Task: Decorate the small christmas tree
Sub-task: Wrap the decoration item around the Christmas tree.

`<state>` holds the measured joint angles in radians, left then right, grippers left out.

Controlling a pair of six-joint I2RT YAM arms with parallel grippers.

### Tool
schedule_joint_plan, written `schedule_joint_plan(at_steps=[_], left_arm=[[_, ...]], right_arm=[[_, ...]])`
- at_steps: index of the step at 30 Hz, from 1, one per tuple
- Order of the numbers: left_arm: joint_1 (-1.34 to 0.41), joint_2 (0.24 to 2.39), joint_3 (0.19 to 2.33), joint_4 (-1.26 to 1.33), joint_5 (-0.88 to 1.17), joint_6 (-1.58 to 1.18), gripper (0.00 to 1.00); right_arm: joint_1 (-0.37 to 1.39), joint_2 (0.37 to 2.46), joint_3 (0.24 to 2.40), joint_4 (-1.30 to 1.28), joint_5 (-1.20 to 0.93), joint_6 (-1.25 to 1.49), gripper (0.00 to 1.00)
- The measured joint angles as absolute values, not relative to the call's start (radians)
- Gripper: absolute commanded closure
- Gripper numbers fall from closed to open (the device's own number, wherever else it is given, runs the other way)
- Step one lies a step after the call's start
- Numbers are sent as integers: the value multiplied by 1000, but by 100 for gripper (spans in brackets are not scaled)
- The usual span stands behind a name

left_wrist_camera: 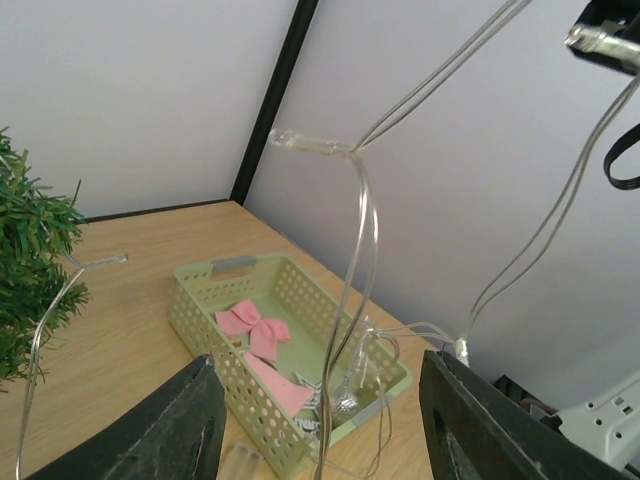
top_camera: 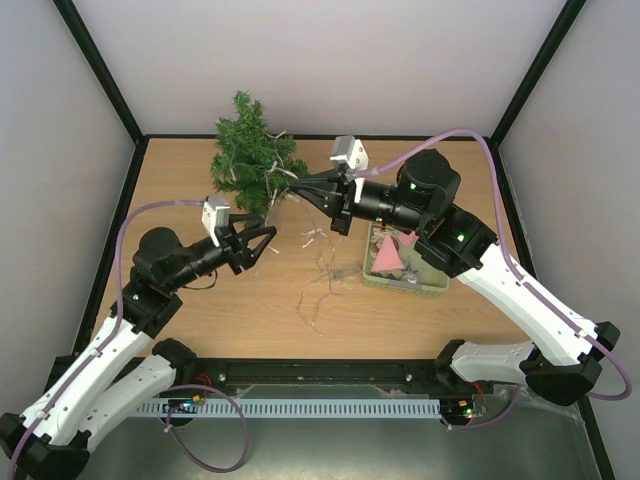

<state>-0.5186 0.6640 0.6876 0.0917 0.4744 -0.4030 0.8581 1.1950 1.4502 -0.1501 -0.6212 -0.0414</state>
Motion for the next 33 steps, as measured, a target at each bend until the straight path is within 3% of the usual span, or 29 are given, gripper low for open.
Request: schedule_joint_plan(at_steps=[2, 5, 7, 13, 22, 28, 33], left_arm=[[-519, 674, 685, 92, 476, -394, 56], [-519, 701, 686, 89, 479, -373, 87], [-519, 719, 691, 83, 476, -353, 97], [-519, 729, 762, 5, 310, -316, 98], [-425, 844, 1077, -151, -77, -281, 98], [-179, 954, 1133, -167, -9, -316, 98], [-89, 1098, 1234, -155, 81, -326, 98]], right_arm=[[858, 1195, 1450, -148, -622, -41, 98], [858, 1195, 1450, -144, -622, -41, 98], [858, 1195, 1450, -144, -620, -41, 98], [858, 1196, 1450, -144, -550, -84, 98], [858, 1312, 1544, -116, -284, -212, 98], [850, 1463, 1692, -111, -196, -298, 98], [809, 1586, 1808, -113, -184, -321, 98]])
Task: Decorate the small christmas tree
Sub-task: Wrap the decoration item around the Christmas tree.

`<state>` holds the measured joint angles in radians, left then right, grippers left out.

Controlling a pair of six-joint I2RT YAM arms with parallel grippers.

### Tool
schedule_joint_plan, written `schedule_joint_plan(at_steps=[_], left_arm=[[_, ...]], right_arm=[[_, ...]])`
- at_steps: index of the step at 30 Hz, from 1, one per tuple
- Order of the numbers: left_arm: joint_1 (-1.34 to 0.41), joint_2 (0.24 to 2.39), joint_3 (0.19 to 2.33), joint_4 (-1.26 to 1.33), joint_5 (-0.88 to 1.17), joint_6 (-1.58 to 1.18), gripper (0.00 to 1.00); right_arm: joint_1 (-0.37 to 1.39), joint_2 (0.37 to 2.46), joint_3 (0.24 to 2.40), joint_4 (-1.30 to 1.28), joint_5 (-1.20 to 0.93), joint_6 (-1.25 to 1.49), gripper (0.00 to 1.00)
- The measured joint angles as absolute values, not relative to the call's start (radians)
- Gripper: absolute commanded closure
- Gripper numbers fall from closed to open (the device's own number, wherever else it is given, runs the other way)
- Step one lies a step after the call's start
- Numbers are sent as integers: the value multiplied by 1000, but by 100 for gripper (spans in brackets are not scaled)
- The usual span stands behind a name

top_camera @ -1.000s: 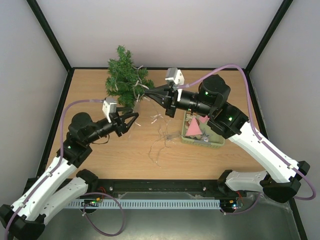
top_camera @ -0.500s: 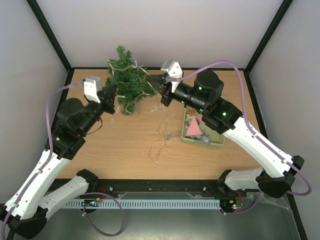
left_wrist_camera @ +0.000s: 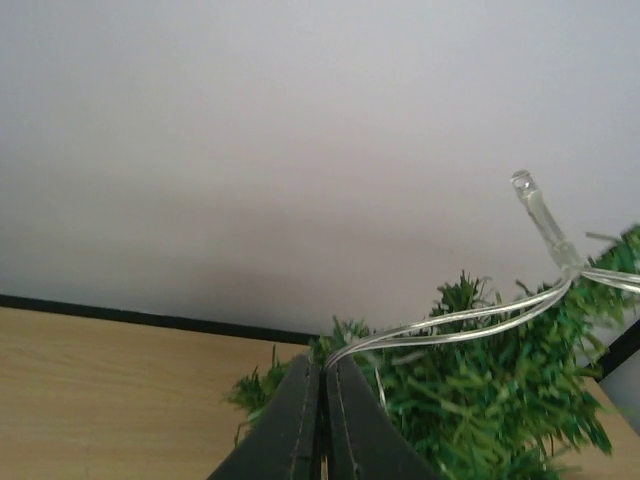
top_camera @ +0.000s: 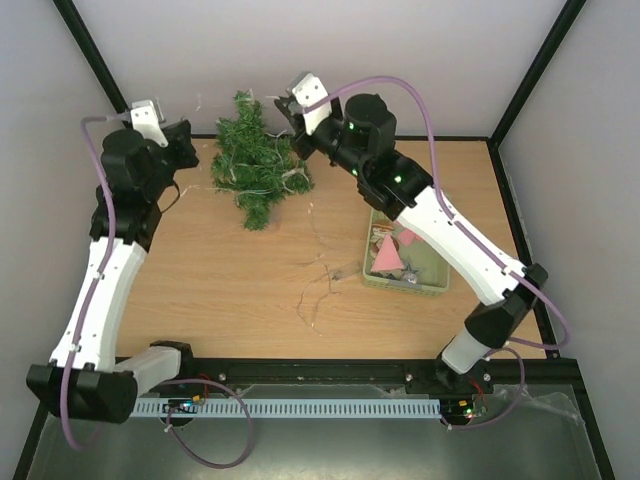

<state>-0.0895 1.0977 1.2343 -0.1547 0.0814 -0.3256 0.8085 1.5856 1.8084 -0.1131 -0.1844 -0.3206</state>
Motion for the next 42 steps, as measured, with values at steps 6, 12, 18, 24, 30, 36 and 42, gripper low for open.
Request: schedule_joint_plan(at_steps=[6, 12, 18, 24, 30, 36, 42], left_arm=[[-49, 1255, 1361, -118, 184, -333, 98], [-34, 1419, 1489, -91, 266, -353, 98], [-30, 1597, 1633, -89, 319, -382, 97], [-27, 1718, 1734, -126, 350, -400, 82], [-15, 1725, 1737, -179, 377, -400, 61], [4, 1700, 1736, -235, 414, -388, 45], [29, 1650, 1735, -285, 490, -366, 44]], right_arm=[[706, 1697, 1934, -118, -208, -326, 98], [615, 1773, 2006, -123, -257, -312, 98], [546, 1869, 2078, -143, -318, -281, 98], [518, 1923, 2119, -182, -343, -261, 98], [511, 1929, 2118, -200, -344, -241, 98], [509, 1929, 2117, -212, -333, -217, 98], [503, 1933, 2111, -228, -329, -202, 98]])
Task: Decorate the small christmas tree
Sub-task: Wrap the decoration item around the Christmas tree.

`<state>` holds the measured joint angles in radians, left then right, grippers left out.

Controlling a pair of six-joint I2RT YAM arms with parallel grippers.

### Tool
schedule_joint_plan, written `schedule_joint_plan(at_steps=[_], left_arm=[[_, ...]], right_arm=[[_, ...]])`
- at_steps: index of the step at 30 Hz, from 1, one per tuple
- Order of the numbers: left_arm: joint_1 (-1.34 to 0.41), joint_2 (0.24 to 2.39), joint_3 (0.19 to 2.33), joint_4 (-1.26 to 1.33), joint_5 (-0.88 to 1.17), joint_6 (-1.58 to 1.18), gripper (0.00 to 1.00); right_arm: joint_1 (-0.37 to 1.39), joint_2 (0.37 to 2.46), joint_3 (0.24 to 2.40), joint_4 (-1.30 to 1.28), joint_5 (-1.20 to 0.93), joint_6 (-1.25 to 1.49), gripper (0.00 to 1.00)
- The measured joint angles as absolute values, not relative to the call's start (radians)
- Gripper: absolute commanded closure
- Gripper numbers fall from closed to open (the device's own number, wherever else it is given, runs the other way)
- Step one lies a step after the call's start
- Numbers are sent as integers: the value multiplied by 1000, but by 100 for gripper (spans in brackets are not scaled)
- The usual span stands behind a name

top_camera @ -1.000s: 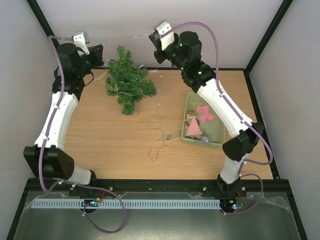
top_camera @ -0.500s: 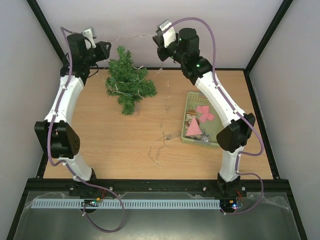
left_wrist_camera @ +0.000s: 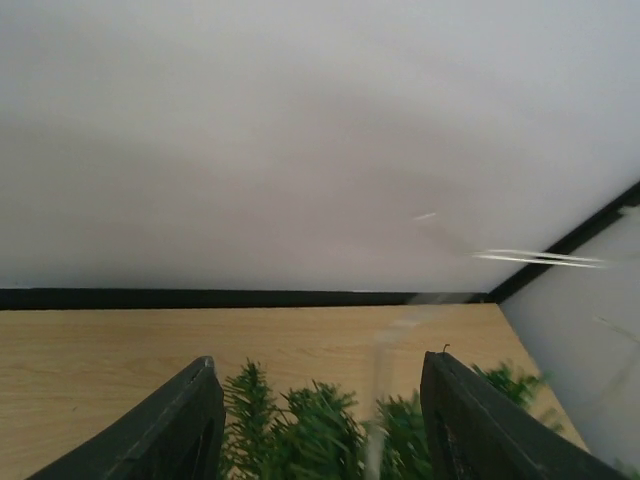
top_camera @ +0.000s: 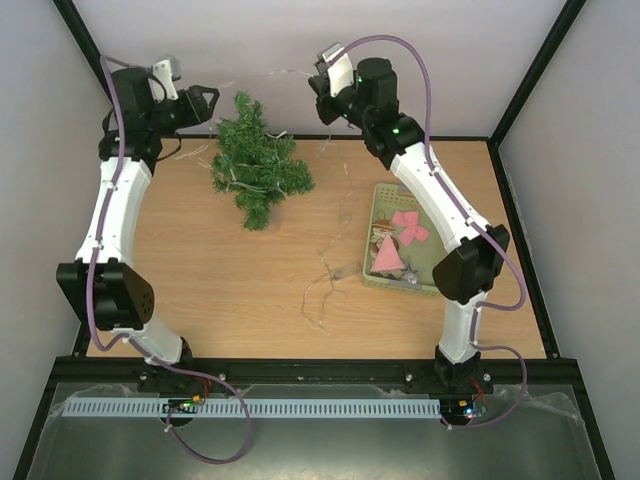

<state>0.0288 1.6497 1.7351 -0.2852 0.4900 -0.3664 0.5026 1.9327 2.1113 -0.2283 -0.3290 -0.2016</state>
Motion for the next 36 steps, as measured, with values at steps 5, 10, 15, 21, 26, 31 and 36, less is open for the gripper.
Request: schedule_joint_plan(at_steps=[5, 10, 15, 21, 26, 31, 36], left_arm=[[36, 1593, 1707, -331, 580, -326, 44], [36, 1579, 1671, -366, 636, -300, 44], [36, 1585, 1654, -392, 650, -295, 45], [36, 1540, 1638, -394, 556, -300, 42], [36, 1372, 1530, -356, 461, -328, 42], [36, 1209, 1391, -303, 418, -352, 43], [36, 1140, 1242, -314, 400, -339, 46]], right_arm=[[502, 1959, 2111, -236, -339, -199, 98], [502, 1989, 2107, -236, -360, -198, 98], [501, 2003, 2105, -246, -360, -194, 98], [498, 1980, 2041, -288, -269, -171, 98], [495, 1901, 1852, -331, -241, -150, 98], [495, 1768, 1623, -334, -321, -100, 98], [509, 1635, 1460, -305, -409, -33, 98]])
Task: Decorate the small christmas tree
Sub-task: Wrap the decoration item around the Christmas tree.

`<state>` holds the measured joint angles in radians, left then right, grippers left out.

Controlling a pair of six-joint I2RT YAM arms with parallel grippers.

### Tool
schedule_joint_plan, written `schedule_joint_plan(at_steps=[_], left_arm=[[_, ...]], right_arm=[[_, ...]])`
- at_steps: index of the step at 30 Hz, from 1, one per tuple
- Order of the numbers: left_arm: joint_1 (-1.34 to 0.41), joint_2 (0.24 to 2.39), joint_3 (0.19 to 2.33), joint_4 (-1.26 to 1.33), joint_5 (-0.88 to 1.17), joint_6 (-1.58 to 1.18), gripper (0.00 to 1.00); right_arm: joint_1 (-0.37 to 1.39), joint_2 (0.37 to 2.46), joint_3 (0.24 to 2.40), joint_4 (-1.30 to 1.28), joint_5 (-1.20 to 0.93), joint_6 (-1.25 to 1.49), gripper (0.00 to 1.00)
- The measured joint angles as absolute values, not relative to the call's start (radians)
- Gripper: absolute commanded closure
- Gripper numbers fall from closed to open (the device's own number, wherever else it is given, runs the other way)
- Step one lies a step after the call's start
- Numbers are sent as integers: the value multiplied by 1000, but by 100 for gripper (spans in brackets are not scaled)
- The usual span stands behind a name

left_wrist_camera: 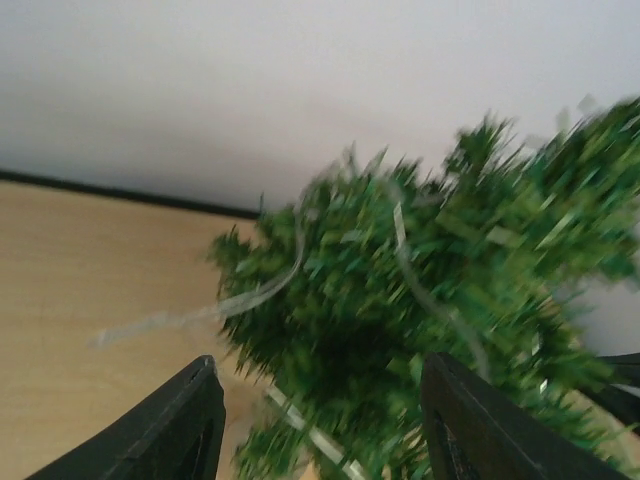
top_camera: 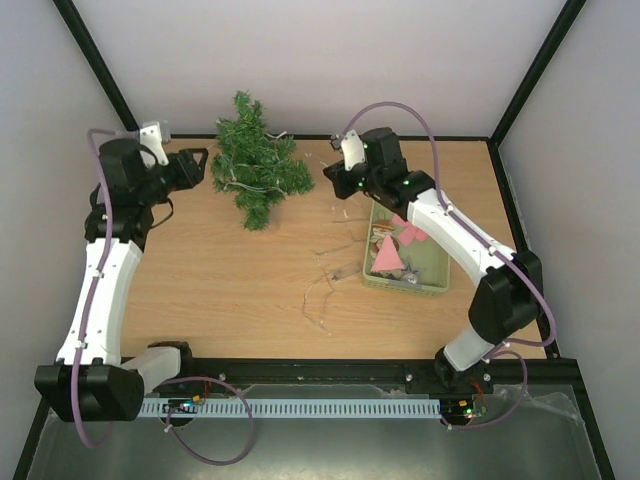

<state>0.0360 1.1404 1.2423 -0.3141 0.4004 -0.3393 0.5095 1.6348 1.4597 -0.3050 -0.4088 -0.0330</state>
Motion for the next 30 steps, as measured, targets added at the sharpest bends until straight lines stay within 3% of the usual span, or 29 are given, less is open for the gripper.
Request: schedule_joint_plan(at_steps=[14, 19, 23, 28, 30], left_arm=[[1, 896, 994, -332, 406, -340, 47], [-12, 889, 960, -335, 424, -347, 50], [-62, 817, 881, -302, 436, -381, 51], [-181, 735, 813, -284, 408, -400, 50], [-213, 724, 804, -275, 388, -393, 50]], right_arm=[[687, 1565, 1258, -112, -473, 161, 95], [716, 1568, 1228, 2, -480, 237, 78], [733, 1563, 1165, 71, -513, 250, 55], [736, 1488, 1095, -9, -456, 83, 39], [736, 1434, 1064, -31, -421, 5, 38]])
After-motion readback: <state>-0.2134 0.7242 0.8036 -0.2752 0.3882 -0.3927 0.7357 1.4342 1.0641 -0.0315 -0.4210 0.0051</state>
